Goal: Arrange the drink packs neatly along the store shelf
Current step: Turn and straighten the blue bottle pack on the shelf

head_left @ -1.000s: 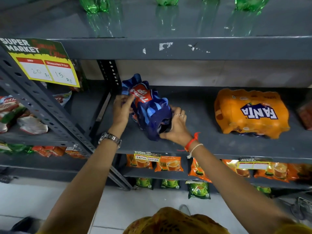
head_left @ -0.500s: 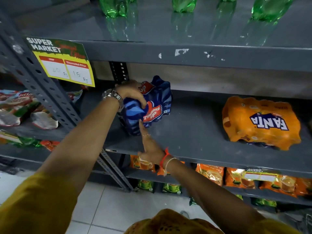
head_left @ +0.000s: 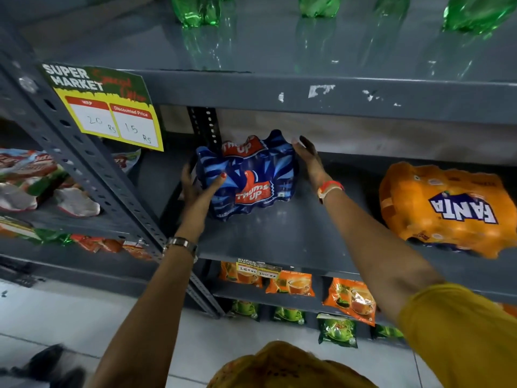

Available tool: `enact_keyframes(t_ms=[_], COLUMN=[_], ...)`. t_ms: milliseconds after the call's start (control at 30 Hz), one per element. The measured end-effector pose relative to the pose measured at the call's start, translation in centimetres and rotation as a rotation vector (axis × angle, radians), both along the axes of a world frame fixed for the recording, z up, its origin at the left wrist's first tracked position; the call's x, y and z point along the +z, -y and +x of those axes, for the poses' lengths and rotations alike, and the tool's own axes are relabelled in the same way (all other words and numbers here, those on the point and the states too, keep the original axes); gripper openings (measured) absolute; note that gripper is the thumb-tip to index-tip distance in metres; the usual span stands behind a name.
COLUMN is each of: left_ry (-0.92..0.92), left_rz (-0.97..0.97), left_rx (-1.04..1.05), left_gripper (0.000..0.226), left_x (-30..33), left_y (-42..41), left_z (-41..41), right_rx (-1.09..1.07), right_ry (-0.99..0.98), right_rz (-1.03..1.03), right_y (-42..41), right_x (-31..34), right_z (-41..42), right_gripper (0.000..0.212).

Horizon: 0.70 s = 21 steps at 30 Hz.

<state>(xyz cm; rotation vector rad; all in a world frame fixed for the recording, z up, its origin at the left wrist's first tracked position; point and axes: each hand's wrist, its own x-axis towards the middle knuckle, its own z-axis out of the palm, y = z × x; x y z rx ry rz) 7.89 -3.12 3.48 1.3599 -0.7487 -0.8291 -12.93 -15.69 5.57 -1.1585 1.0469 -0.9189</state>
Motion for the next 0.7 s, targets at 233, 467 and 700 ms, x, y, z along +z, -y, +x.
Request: enact_keyframes(t_ms=[233, 467, 700], left_ry=[-0.09, -0.025, -0.081], left_rz=[-0.011, 0.039, 0.114], left_rx=[-0.084, -0.237, -0.201], left_gripper=[0.032, 0.033, 0.016], left_x=[-0.1, -0.6, -1.7], left_y=[-0.3, -1.1, -2.7], left_z=[-0.4, 1.2, 0.8], right_rx=[0.16, 0.033, -0.134], right_ry=[0.066, 0.038, -0.025], right_rz=[0.202, 0.117, 0.111], right_y=[-0.6, -3.5, -7.1], right_x=[0.3, -2.7, -5.1], right_z=[1.8, 1.1, 0.8], right_gripper=[0.05, 0.061, 0.084])
